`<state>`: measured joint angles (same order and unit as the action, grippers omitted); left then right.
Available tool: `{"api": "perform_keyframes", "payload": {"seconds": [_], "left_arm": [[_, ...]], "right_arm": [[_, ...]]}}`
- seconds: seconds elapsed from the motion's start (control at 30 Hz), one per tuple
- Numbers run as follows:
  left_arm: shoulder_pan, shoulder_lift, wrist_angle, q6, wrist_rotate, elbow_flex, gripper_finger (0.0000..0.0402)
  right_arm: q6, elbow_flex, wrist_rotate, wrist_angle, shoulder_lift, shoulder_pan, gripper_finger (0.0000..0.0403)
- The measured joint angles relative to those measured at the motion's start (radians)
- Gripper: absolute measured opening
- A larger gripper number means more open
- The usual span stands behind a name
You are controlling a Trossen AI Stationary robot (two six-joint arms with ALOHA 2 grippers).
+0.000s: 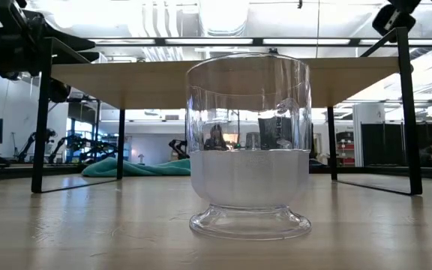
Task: Stack small to large cups/mugs on shelf
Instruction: Put the transparent cup on the shelf
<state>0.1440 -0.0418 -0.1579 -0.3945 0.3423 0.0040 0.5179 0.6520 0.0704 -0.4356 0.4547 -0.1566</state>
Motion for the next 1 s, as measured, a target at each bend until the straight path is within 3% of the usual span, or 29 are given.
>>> {"api": "perform_keyframes", "payload": {"seconds": [0.13, 0.43, 0.6, 0.8, 1.0], "left_arm": [[0.000, 0.001, -0.034, -0.049, -0.002, 0.000, 0.0086], [0.000, 0.000, -0.149, 0.007, -0.005, 0.017, 0.0086], [0.000, -0.005, -0.149, 0.009, -0.074, 0.088, 0.0086], [0.000, -0.082, -0.101, 0.114, -0.109, 0.164, 0.0086], [0.000, -0.228, 0.130, 0.144, -0.132, 0.312, 0.0086]], "right_arm": [[0.001, 0.135, 0.000, -0.080, 0.172, 0.000, 0.0068], [-0.114, 0.381, 0.008, -0.094, 0.483, 0.000, 0.0068], [-0.126, 0.520, 0.008, -0.212, 0.618, 0.000, 0.0068], [-0.126, 0.660, 0.008, -0.365, 0.759, 0.000, 0.0068], [-0.121, 0.759, 0.016, -0.399, 0.876, -0.010, 0.0068]]}}
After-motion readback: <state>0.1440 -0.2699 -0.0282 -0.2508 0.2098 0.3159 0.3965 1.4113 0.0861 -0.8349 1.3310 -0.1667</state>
